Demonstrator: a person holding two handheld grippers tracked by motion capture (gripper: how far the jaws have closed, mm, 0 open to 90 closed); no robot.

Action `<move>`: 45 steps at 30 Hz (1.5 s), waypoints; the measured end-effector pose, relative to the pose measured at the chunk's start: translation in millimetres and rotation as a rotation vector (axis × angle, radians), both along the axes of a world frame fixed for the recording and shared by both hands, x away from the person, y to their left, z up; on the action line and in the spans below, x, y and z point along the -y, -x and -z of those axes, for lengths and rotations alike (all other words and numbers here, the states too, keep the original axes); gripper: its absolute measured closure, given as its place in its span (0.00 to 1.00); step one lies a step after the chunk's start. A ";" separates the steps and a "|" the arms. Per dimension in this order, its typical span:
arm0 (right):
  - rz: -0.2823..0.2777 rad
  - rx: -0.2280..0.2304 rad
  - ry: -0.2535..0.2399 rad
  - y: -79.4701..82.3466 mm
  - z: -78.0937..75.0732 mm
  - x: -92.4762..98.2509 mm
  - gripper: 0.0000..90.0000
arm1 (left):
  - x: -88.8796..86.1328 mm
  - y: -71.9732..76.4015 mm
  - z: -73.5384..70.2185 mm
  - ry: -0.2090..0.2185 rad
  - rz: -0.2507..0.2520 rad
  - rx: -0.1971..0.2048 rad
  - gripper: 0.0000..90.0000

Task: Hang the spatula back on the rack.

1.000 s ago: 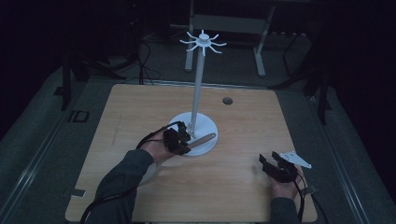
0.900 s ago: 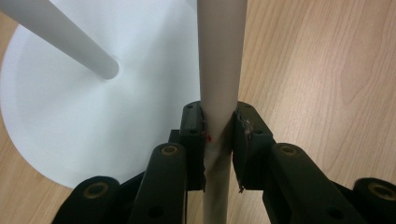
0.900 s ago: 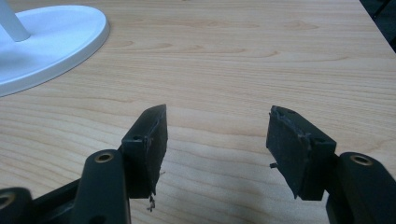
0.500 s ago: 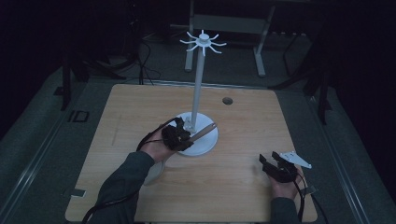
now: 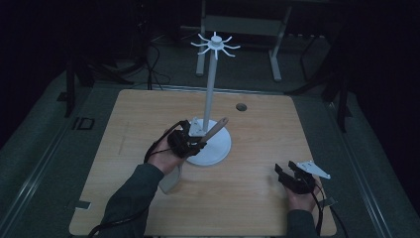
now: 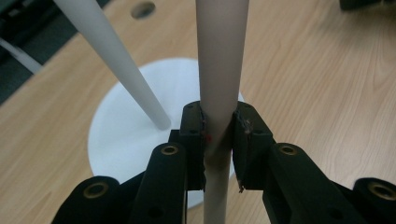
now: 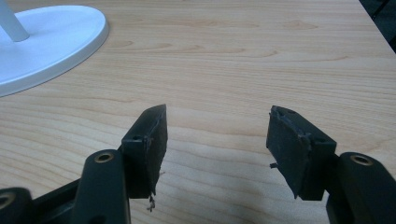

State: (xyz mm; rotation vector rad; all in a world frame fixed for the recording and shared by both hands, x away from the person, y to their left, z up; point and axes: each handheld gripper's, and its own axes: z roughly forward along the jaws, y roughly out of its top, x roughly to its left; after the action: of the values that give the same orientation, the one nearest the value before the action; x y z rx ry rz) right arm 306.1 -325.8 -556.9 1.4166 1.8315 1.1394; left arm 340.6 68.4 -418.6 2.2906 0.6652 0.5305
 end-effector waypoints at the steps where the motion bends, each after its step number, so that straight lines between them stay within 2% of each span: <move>1: 0.000 0.000 0.000 0.0 0.0 -0.1 0.42 | -0.6 2.6 -2.1 0.017 -0.008 0.010 0.84; 5: -0.001 0.000 0.000 0.1 0.0 -0.1 0.42 | -3.1 6.8 -9.7 0.080 -0.052 0.043 0.84; 11: 0.000 0.000 -0.001 0.0 0.0 0.0 0.42 | -6.1 4.7 -16.8 0.113 -0.100 0.052 0.84; 13: 0.001 -0.001 -0.001 0.0 0.0 0.0 0.42 | -6.7 4.7 -19.0 0.142 -0.116 0.060 0.84; 16: 0.000 0.000 0.000 0.0 0.0 0.0 0.42 | -6.8 7.3 -22.7 0.183 -0.109 0.084 0.84; 20: 0.001 0.000 -0.001 0.0 0.0 0.0 0.42 | -3.7 12.2 -26.5 0.212 -0.109 0.111 0.84; 23: 0.000 0.001 0.000 0.0 0.0 0.0 0.42 | -2.7 12.6 -28.6 0.225 -0.118 0.123 0.84; 27: 0.002 -0.001 -0.002 0.1 0.0 0.1 0.42 | -2.0 10.5 -29.3 0.235 -0.153 0.138 0.84; 31: 0.002 -0.002 -0.005 0.0 0.0 0.1 0.42 | -2.7 11.0 -31.9 0.261 -0.174 0.144 0.84; 34: 0.002 -0.002 -0.005 -0.1 0.0 0.2 0.42 | -2.7 12.5 -36.1 0.284 -0.182 0.157 0.84; 41: 0.002 -0.002 -0.005 0.0 -0.1 0.2 0.42 | 1.0 11.8 -42.2 0.291 -0.183 0.175 0.84; 45: 0.002 -0.002 -0.007 0.0 0.0 0.3 0.42 | 6.5 11.6 -45.8 0.309 -0.195 0.193 0.84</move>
State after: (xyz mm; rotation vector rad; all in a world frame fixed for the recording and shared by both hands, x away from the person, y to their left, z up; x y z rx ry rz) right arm 306.1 -326.1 -556.9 1.4240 1.8285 1.1445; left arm 329.0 62.0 -372.8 1.8715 0.8178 0.6793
